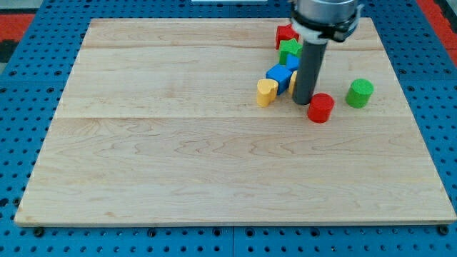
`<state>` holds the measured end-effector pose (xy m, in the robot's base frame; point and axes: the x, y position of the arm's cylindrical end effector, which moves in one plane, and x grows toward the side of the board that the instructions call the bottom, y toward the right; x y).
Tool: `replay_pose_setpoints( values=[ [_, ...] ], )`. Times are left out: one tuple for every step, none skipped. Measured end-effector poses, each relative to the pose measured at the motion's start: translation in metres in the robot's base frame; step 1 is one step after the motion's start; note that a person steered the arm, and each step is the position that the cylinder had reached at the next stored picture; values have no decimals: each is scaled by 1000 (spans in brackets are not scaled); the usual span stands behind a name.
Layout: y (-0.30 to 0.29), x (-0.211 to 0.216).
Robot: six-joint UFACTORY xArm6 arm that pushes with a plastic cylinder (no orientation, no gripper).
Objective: Nudge the yellow heart down a bit
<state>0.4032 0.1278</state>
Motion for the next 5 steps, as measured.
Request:
replay_pose_setpoints(
  values=[
    [-37, 0],
    [-69, 1],
    [-104, 14],
    [-163, -5],
    [-137, -52]
  ],
)
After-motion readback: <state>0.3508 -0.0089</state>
